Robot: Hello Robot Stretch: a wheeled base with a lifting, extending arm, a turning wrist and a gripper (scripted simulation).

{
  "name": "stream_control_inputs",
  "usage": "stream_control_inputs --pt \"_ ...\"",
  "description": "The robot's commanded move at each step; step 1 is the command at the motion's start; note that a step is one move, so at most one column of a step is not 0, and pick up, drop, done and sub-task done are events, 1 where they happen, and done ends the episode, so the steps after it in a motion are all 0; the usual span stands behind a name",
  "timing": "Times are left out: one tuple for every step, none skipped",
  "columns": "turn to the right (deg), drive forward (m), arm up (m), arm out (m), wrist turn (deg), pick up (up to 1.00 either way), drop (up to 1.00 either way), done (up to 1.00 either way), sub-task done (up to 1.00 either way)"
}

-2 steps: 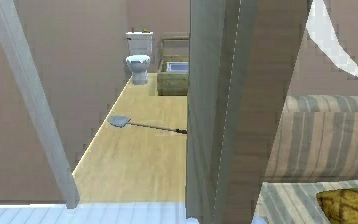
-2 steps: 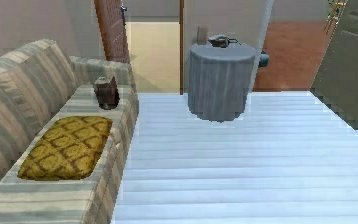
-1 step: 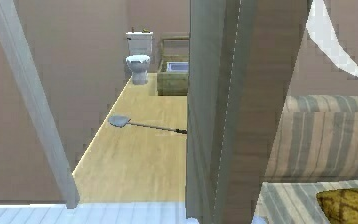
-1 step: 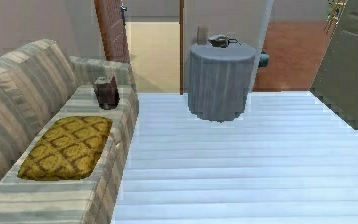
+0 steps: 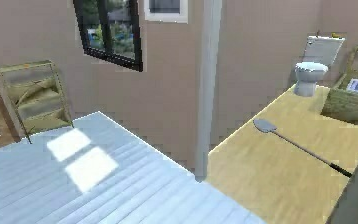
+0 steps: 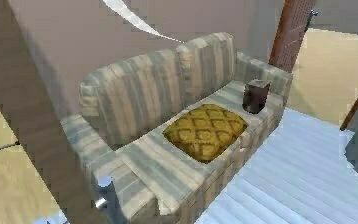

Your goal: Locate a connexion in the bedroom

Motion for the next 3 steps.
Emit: stream_control_inputs --pt "-45.0 0.0 0.0 0.0 0.0 0.0 0.0 0.0 0.0" --pt "-21.0 0.0 0.0 0.0 0.0 0.0 0.0 0.0 0.0" --pt "0.0 0.25 0.0 0.0 0.0 0.0 0.0 0.0 0.0"
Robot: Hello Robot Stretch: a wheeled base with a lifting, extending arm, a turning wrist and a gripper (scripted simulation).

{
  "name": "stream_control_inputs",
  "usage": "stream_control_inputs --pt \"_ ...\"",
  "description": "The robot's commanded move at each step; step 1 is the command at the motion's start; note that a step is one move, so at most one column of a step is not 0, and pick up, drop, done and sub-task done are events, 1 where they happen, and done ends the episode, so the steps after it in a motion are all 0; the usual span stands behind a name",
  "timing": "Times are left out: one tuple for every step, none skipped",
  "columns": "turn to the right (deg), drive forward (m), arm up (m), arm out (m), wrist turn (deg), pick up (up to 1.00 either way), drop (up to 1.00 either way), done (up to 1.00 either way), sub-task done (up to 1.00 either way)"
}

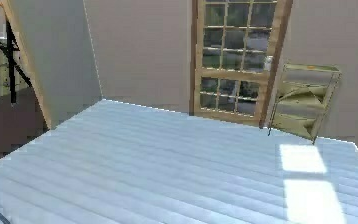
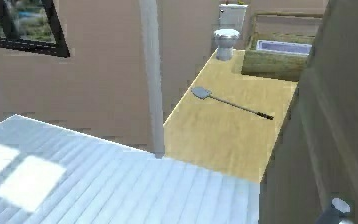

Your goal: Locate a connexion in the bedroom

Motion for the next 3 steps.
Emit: stream_control_inputs --pt "-45.0 0.0 0.0 0.0 0.0 0.0 0.0 0.0 0.0" --pt "-36.0 0.0 0.0 0.0 0.0 0.0 0.0 0.0 0.0" --pt "0.0 0.35 0.0 0.0 0.0 0.0 0.0 0.0 0.0"
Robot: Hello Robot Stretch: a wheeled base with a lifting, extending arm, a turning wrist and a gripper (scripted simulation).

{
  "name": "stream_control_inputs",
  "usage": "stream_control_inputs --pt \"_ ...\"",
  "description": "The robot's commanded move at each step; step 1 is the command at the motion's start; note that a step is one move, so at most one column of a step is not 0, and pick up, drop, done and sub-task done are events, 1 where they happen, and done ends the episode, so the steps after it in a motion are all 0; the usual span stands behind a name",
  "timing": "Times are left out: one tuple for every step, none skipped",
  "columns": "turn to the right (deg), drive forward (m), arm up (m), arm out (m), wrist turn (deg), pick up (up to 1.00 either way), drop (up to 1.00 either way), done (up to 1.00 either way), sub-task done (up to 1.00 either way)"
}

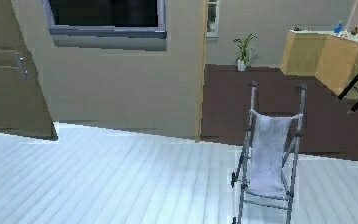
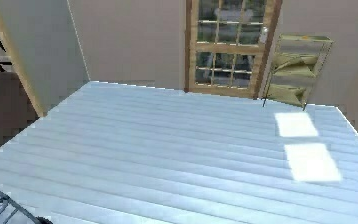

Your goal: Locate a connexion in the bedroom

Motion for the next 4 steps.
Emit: stream_control_inputs --pt "-45.0 0.0 0.0 0.0 0.0 0.0 0.0 0.0 0.0" --pt "-42.0 0.0 0.0 0.0 0.0 0.0 0.0 0.0 0.0" --pt "0.0 1.0 0.0 0.0 0.0 0.0 0.0 0.0 0.0" --pt "-6.0 0.0 0.0 0.0 0.0 0.0 0.0 0.0 0.0"
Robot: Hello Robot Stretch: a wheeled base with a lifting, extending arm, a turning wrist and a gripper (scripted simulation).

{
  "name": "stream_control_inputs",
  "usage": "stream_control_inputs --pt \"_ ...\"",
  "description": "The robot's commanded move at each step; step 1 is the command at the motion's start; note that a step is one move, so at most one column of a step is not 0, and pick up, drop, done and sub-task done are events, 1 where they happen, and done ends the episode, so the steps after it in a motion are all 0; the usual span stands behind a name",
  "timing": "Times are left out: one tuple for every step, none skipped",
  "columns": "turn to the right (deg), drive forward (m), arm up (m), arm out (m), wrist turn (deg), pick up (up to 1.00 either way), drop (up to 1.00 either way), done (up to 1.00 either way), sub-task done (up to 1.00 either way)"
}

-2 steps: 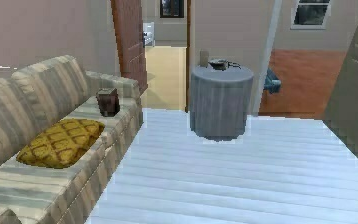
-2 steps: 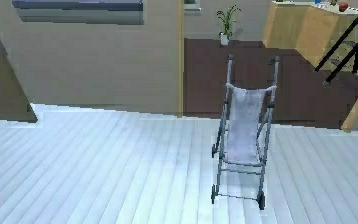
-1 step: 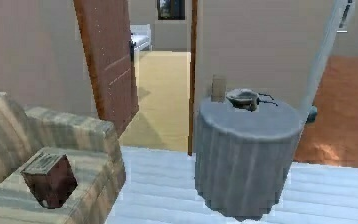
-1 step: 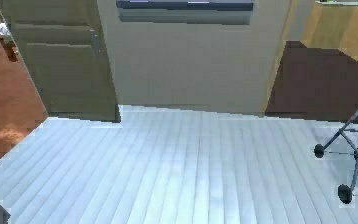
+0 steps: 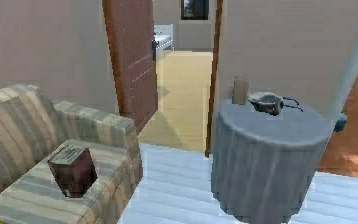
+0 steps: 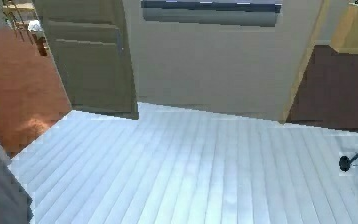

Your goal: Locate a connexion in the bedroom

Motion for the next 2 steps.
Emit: stream_control_inputs --pt "0.0 0.5 0.0 0.0 0.0 0.0 0.0 0.0 0.0" --pt "0.0 1.0 0.0 0.0 0.0 0.0 0.0 0.0 0.0"
